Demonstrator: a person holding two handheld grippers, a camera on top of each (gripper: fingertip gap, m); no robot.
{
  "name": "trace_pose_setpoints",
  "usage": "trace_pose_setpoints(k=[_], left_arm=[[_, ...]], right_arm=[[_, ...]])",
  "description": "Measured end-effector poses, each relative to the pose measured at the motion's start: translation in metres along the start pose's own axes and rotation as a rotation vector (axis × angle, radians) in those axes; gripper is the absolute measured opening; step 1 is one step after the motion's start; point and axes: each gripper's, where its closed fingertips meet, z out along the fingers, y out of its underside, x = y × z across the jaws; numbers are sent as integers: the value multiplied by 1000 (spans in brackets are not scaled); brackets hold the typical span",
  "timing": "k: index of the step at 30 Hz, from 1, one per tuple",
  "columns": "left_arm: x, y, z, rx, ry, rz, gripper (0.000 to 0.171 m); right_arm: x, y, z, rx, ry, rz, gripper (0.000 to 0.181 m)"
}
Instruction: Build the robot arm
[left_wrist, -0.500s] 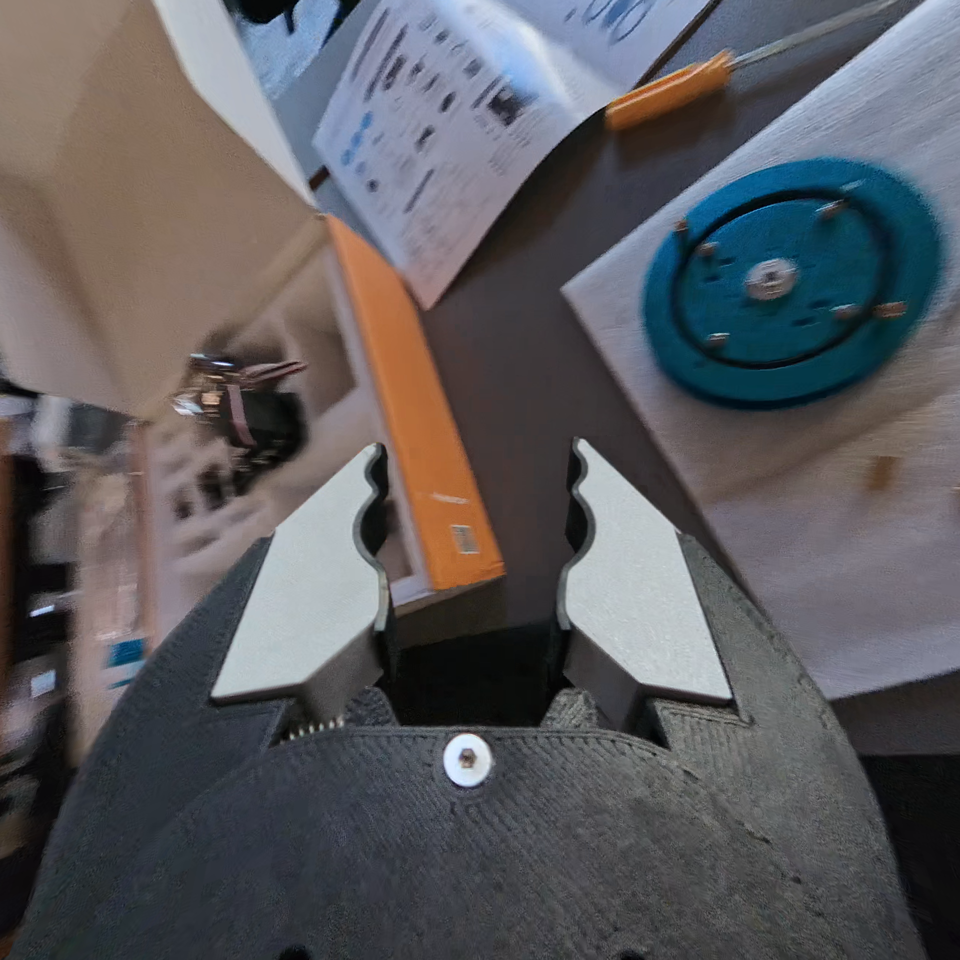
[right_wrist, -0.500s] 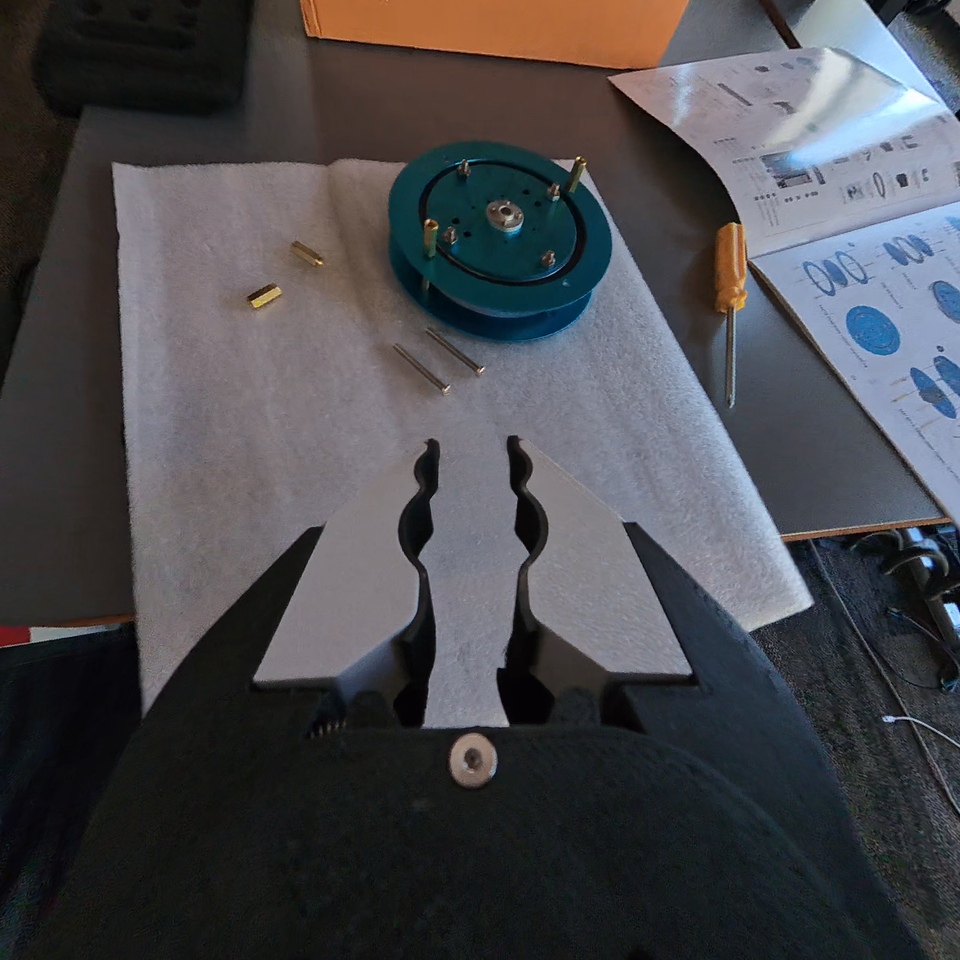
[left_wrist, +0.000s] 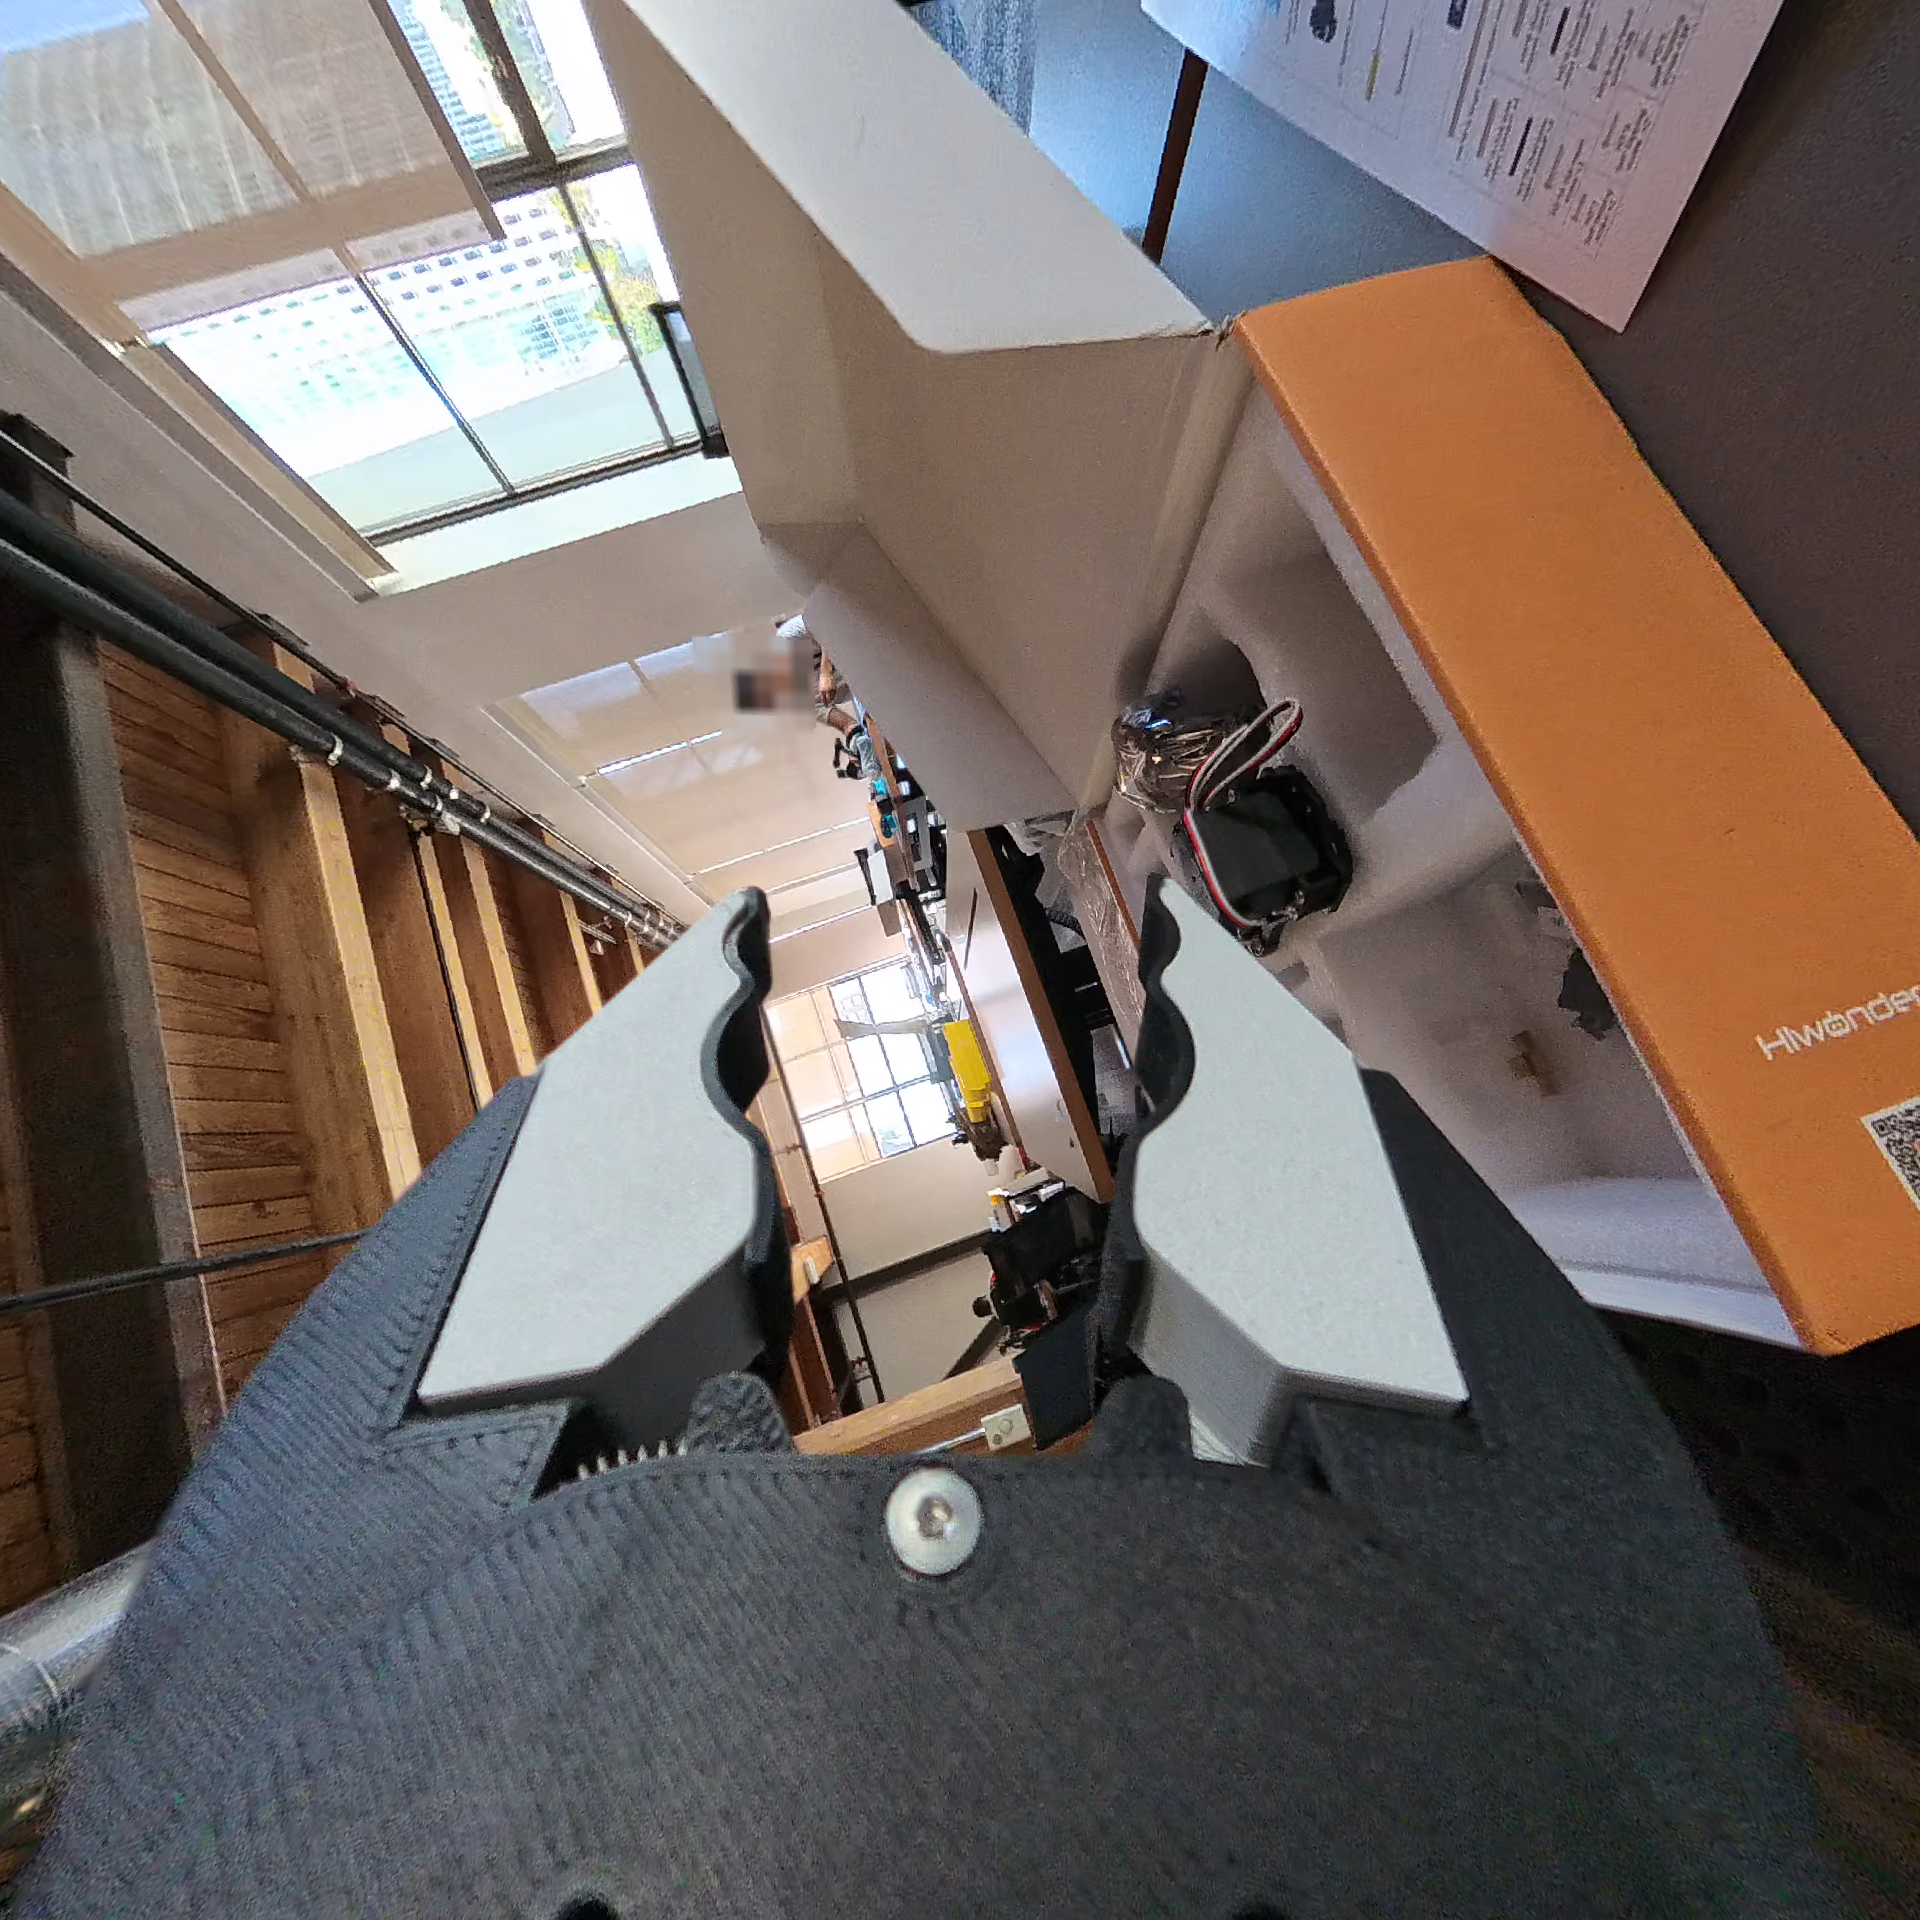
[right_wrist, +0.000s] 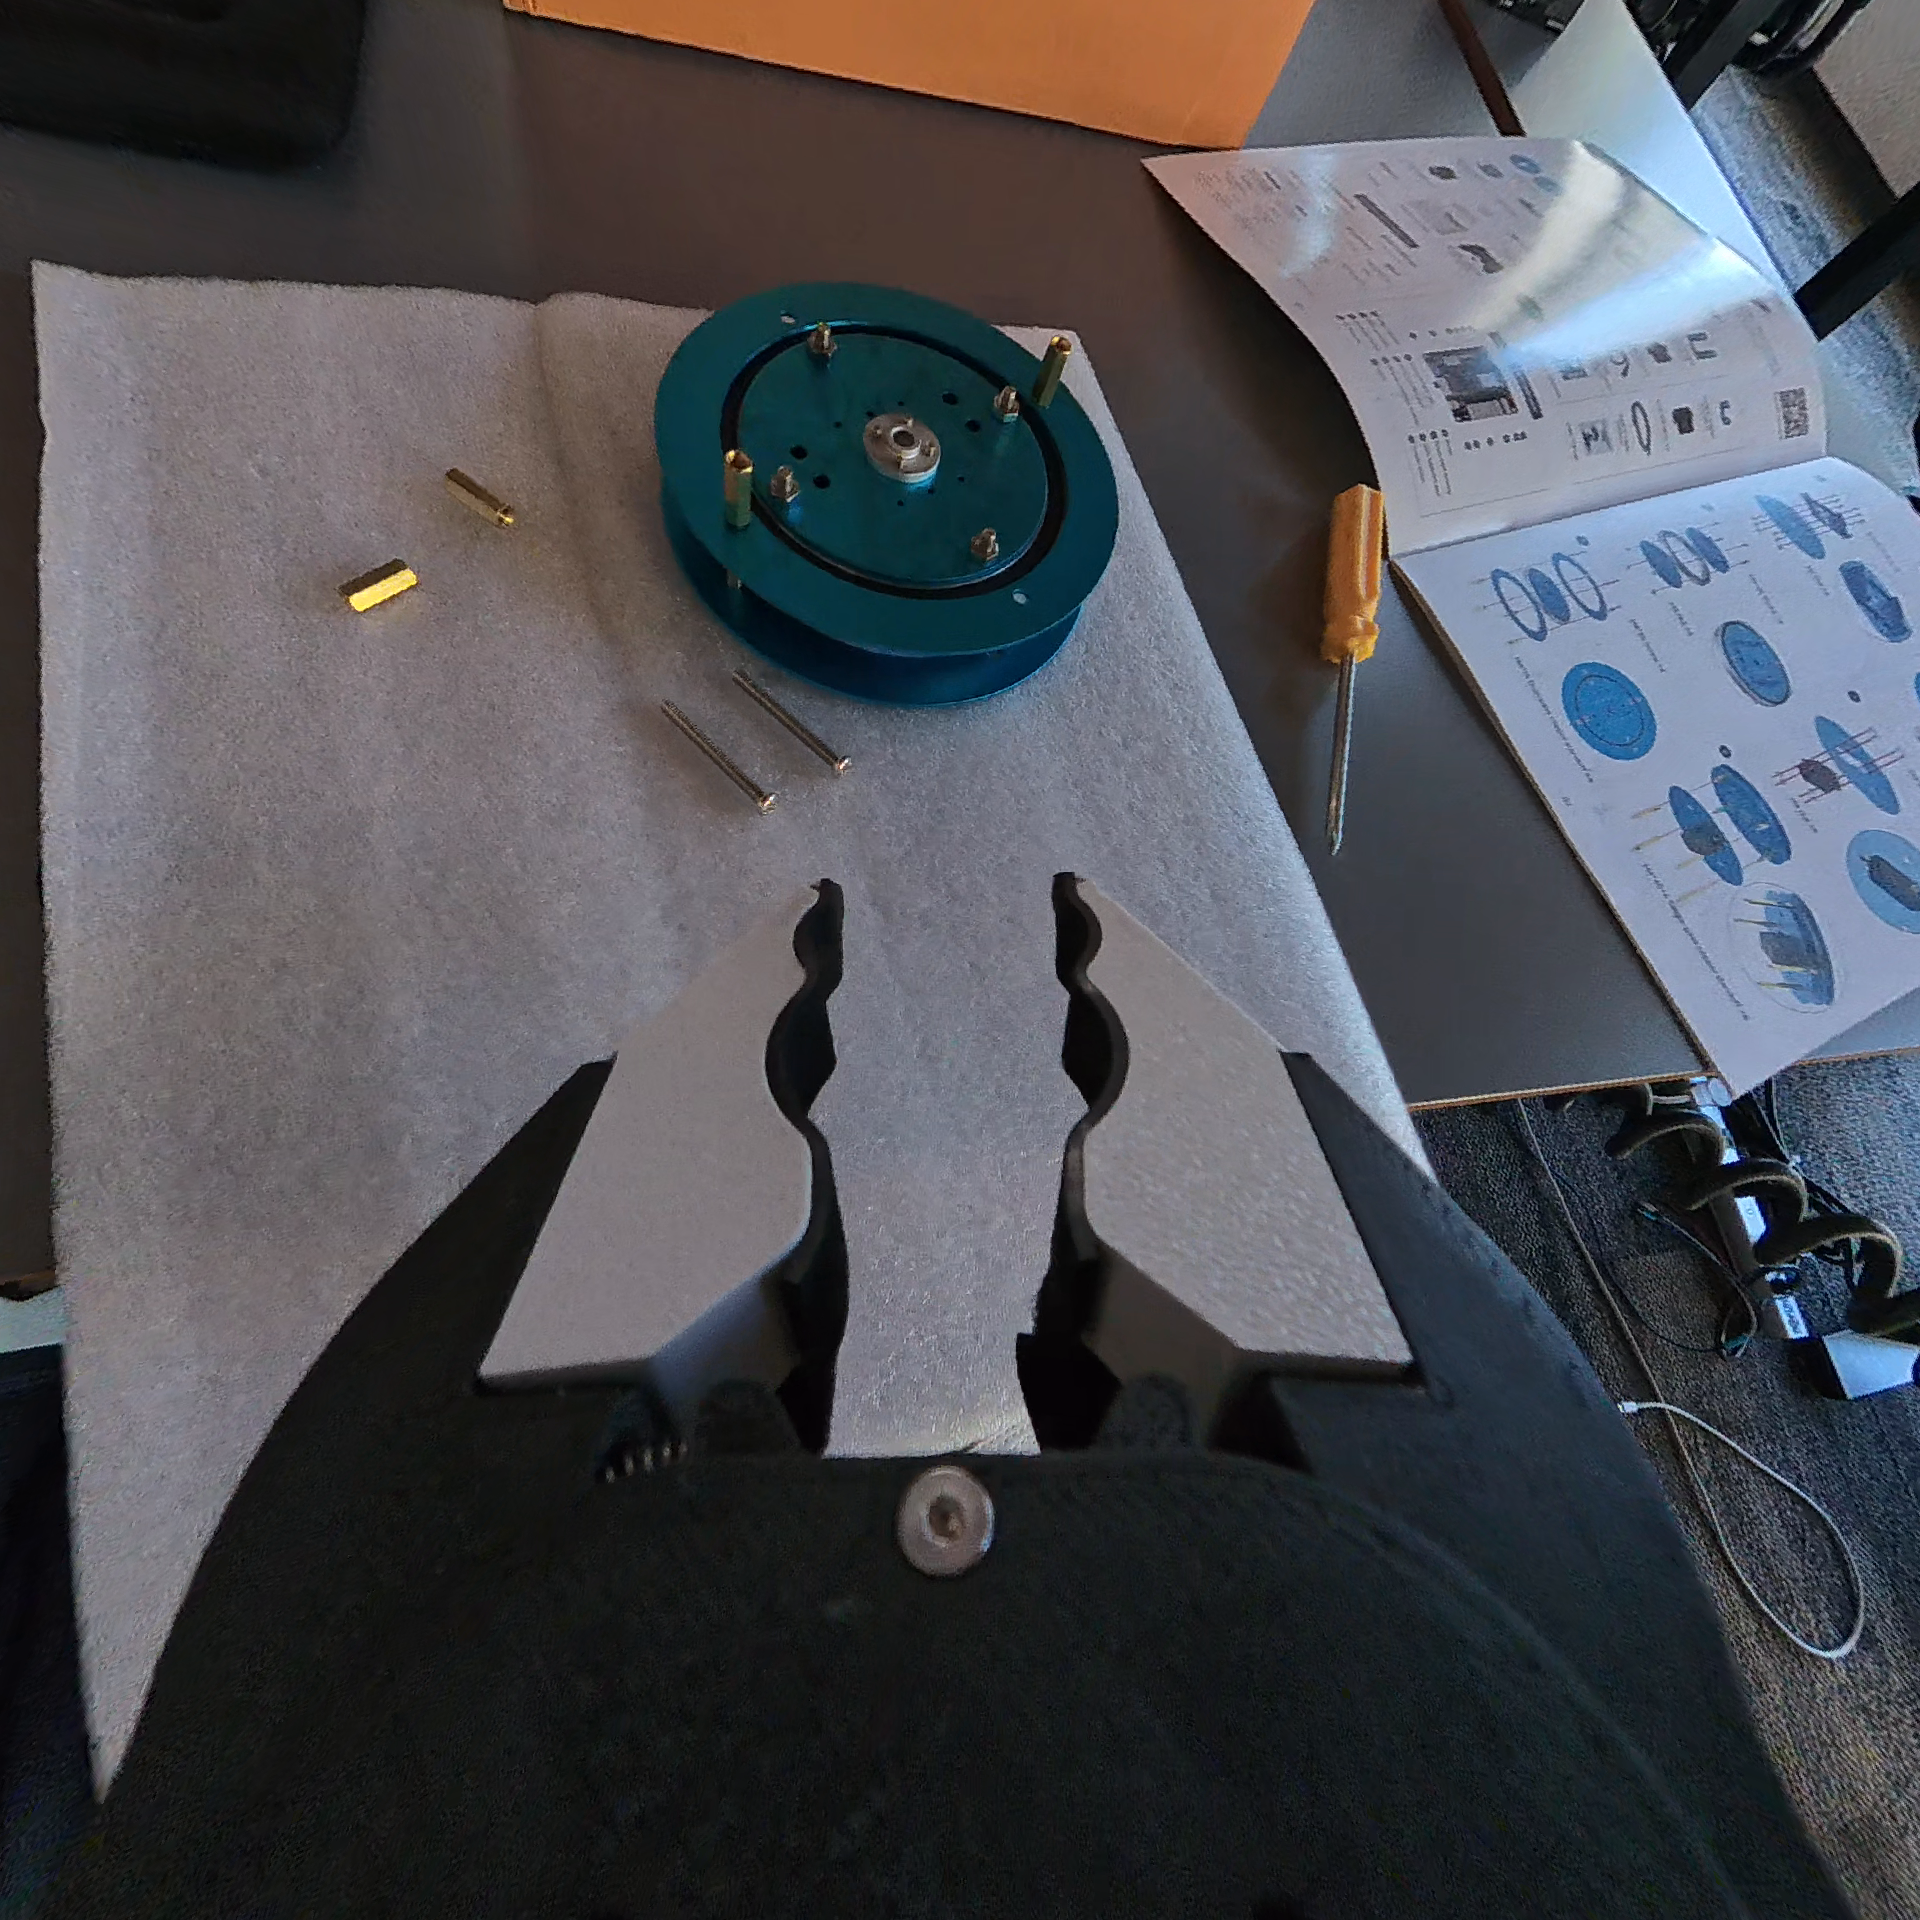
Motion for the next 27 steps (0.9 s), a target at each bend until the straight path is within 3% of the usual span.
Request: trace_pose_setpoints(k=[3, 6, 10, 13, 15, 17, 21, 27], left_arm=[[9, -5, 3, 9, 25, 5, 71], [29, -4, 3, 30, 138, -100, 73], [69, -13, -27, 204, 467, -572, 75], [84, -38, -79, 508, 756, -1037, 81], [85, -48, -107, 706, 849, -1280, 83], [91, -52, -118, 814, 861, -1414, 83], [118, -57, -121, 808, 907, -1334, 84], [132, -68, -123, 806, 933, -1194, 81]], right_arm=[[-5, -3, 5, 13, -43, -19, 40], [-15, -9, 15, 25, -132, -71, 37], [-10, -8, 24, -34, -191, -153, 25], [-7, -13, 30, -49, -252, -182, 23], [-18, -17, 33, -50, -363, -200, 17], [-29, -16, 38, -70, -470, -221, 11], [-30, -7, 55, -116, -547, -224, 16], [-33, -4, 63, -149, -602, -204, 14]])
